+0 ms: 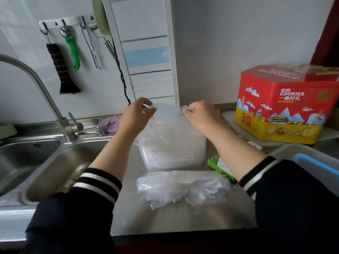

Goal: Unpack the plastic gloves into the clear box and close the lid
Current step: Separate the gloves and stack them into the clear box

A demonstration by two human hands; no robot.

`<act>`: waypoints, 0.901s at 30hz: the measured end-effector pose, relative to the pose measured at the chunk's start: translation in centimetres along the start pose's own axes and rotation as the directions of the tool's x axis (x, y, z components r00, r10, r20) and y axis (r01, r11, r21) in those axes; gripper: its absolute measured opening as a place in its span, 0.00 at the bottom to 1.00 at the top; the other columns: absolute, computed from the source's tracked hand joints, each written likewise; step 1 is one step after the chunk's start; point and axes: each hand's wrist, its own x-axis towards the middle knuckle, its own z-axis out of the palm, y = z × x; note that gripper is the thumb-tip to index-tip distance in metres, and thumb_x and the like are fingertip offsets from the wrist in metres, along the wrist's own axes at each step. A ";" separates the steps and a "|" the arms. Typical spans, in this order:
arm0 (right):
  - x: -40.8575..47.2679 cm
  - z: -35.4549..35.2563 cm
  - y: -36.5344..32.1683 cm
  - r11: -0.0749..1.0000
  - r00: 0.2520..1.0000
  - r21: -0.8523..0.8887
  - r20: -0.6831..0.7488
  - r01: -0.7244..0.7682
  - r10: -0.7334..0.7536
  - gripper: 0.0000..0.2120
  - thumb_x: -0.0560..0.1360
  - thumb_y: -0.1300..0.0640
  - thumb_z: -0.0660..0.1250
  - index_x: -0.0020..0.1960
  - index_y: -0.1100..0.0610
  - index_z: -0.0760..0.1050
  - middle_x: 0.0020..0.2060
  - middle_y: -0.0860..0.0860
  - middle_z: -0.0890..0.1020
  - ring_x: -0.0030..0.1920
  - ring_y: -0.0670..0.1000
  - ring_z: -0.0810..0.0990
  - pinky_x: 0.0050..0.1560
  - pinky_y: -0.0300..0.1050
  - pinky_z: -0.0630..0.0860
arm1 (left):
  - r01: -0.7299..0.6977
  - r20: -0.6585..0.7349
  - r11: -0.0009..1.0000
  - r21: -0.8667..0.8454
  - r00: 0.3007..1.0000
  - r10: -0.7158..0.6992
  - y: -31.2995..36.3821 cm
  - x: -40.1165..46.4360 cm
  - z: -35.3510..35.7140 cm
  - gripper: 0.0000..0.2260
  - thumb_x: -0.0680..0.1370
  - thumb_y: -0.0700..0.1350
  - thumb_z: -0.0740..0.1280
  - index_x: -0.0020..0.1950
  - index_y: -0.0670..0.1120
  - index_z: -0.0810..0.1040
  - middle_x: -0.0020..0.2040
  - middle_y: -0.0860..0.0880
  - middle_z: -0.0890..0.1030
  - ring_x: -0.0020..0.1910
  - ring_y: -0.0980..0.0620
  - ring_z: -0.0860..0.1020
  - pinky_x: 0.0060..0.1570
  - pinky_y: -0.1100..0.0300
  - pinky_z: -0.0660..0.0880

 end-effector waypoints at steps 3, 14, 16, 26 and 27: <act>1.4 1.5 0.2 0.984 0.997 -0.166 0.044 -0.058 0.066 0.15 0.79 0.46 0.57 0.57 0.50 0.79 0.60 0.55 0.77 0.63 0.60 0.71 0.61 0.54 0.64 | 0.015 -0.022 0.993 0.118 1.000 -0.013 -1.5 1.0 0.7 0.07 0.77 0.49 0.67 0.54 0.51 0.77 0.44 0.54 0.80 0.48 0.48 0.78 0.43 0.57 0.71; 1.9 2.5 0.2 0.860 0.992 -0.506 0.063 -0.062 0.109 0.18 0.77 0.55 0.60 0.66 0.54 0.71 0.65 0.56 0.71 0.67 0.58 0.67 0.64 0.54 0.61 | -0.248 0.572 0.948 0.197 0.815 0.095 1.5 -3.7 1.7 0.29 0.81 0.62 0.44 0.58 0.50 0.82 0.59 0.50 0.81 0.60 0.49 0.76 0.64 0.52 0.69; 2.0 2.5 0.5 0.876 0.994 -0.477 0.039 -0.072 0.103 0.21 0.76 0.56 0.63 0.68 0.55 0.67 0.65 0.57 0.70 0.66 0.59 0.68 0.63 0.53 0.63 | -0.181 0.598 0.954 0.240 0.801 0.002 1.2 -3.8 1.8 0.32 0.80 0.64 0.42 0.60 0.51 0.81 0.63 0.51 0.79 0.63 0.49 0.74 0.67 0.53 0.66; -0.2 -1.3 4.2 0.880 0.975 0.472 -0.167 -0.053 0.149 0.14 0.77 0.54 0.66 0.61 0.56 0.72 0.47 0.51 0.76 0.47 0.49 0.76 0.45 0.39 0.73 | -0.245 0.297 0.922 0.299 0.942 0.154 0.2 -4.5 1.9 0.19 0.83 0.54 0.54 0.52 0.49 0.83 0.51 0.49 0.83 0.53 0.46 0.78 0.50 0.53 0.74; -1.1 -1.4 4.2 0.862 0.970 0.507 -0.214 0.006 0.118 0.11 0.78 0.54 0.66 0.59 0.56 0.73 0.45 0.50 0.77 0.45 0.47 0.76 0.43 0.36 0.73 | -0.298 0.209 0.904 0.308 0.948 0.241 0.1 -4.6 1.9 0.17 0.82 0.52 0.56 0.50 0.48 0.83 0.49 0.49 0.83 0.50 0.45 0.78 0.47 0.52 0.75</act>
